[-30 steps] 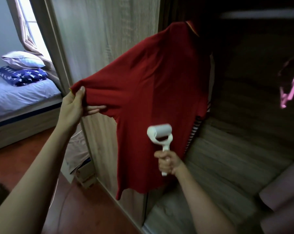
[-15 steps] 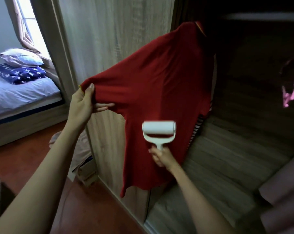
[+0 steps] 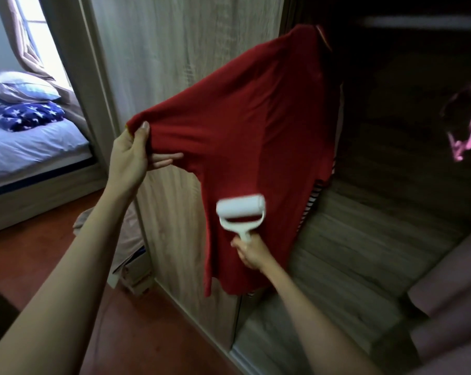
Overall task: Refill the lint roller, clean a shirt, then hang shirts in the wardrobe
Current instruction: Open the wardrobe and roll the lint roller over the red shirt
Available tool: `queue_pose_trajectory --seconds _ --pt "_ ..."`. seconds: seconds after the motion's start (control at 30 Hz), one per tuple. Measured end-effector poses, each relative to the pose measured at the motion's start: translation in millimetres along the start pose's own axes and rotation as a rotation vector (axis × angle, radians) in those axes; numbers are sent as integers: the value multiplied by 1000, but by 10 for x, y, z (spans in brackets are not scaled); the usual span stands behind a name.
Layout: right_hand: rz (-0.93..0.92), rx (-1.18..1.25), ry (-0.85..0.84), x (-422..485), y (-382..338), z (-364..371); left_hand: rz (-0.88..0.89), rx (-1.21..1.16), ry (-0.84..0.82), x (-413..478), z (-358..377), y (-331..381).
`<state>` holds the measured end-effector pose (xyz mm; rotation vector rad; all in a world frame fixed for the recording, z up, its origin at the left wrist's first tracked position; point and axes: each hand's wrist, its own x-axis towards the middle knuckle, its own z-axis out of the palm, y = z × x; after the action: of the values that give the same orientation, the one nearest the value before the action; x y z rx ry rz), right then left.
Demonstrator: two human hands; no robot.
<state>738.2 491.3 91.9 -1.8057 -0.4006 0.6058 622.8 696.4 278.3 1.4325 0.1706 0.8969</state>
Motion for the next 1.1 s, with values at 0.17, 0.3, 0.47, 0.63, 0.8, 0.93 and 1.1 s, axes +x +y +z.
queue_pose_trajectory --seconds 0.17,0.3,0.47,0.63,0.8,0.93,1.1 --pt "81 -18 -30 -139 142 -70 -17 1 -17 -6 -20 7" --pt "-96 20 -91 -138 -1007 -201 -32 9 -28 -27 1 -46" --pt "-220 -29 -166 -174 -1651 -331 -39 -17 -23 -8 21 -78" --pt "-154 -41 -239 -297 -1558 -459 -47 13 -23 8 -24 -110" --pt "-266 9 -218 -237 -2183 -303 -33 23 -22 -2 13 -62" --pt "-218 57 -211 -174 -1853 -307 -30 41 -28 -2 47 -22" --pt "-206 247 -293 -271 -1790 -342 -61 37 -7 -36 12 -56"
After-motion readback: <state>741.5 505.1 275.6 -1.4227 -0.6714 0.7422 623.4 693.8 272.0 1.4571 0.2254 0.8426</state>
